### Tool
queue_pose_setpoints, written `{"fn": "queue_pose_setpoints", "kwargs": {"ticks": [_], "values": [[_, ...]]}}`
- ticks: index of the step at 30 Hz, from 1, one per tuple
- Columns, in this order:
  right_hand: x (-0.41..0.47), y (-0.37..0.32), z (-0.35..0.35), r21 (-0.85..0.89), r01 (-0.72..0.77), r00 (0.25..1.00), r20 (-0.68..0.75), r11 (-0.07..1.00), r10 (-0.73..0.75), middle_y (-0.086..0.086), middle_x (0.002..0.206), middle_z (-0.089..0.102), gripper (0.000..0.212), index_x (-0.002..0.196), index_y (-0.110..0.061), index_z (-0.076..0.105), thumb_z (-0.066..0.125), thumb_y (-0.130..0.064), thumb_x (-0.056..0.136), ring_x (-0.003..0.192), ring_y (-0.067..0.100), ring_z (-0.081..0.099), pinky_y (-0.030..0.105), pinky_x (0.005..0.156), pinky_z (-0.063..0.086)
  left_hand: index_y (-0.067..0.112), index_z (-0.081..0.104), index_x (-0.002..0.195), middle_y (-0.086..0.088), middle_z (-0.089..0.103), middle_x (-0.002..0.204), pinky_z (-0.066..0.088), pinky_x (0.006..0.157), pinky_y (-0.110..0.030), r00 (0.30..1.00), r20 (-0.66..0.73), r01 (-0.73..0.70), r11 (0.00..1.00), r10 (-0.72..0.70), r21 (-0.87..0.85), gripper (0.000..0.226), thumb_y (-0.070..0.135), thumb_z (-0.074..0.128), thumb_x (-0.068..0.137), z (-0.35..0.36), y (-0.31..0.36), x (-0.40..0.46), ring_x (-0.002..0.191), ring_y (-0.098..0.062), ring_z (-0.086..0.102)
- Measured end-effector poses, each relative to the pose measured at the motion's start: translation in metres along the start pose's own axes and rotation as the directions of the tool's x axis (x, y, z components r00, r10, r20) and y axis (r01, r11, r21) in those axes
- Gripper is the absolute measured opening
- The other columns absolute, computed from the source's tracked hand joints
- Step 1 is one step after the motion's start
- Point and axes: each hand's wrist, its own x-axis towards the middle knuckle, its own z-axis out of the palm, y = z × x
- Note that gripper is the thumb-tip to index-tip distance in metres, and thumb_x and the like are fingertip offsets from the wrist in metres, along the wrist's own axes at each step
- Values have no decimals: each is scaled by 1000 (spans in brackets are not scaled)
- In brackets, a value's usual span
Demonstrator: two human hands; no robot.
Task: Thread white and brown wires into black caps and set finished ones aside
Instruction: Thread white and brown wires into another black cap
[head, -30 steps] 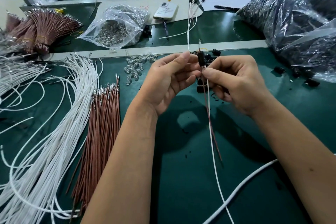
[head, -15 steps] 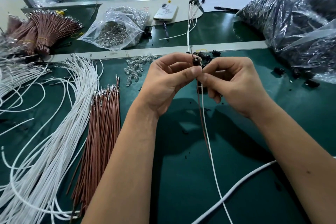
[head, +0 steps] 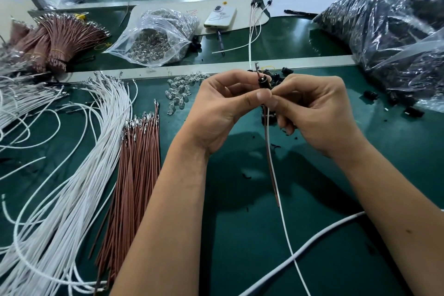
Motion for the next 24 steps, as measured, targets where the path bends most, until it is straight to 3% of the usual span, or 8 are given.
{"fn": "queue_pose_setpoints", "kwargs": {"ticks": [6, 10, 20, 24], "values": [[0, 0, 0, 18, 15, 1000, -12, 1000, -15, 22, 65, 59, 12, 80, -12, 74, 83, -18, 86, 43, 22, 56, 27, 38, 44, 10, 73, 79, -12, 74, 86, 56, 81, -30, 999, -26, 28, 999, -27, 19, 18, -8, 72, 74, -1, -1, 0, 81, -24, 69], [0, 1, -2, 30, -2, 1000, 6, 1000, 2, 24, 66, 59, 9, 82, -14, 74, 80, -13, 88, 44, 25, 57, 26, 39, 44, 7, 71, 82, -11, 74, 87, 56, 81, -29, 999, -22, 30, 999, -30, 11, 17, -4, 77, 71, -1, 0, 0, 83, -24, 69], [1, 1, 0, 29, -21, 999, 39, 999, 19, 8, 66, 59, 6, 89, -7, 73, 76, -12, 92, 47, 26, 60, 26, 41, 43, 9, 75, 80, -9, 75, 86, 56, 78, -27, 1000, -26, 12, 1000, -13, -22, 17, -6, 74, 73, 0, 1, -1, 81, -21, 71], [1, -1, 1, 18, -31, 999, 31, 999, 30, 18, 66, 58, 7, 89, -5, 72, 76, -11, 92, 47, 27, 59, 27, 41, 43, 9, 75, 80, -11, 75, 86, 56, 80, -28, 1000, -27, 9, 1000, -9, -19, 19, -10, 71, 75, 0, 1, -1, 82, -23, 71]]}}
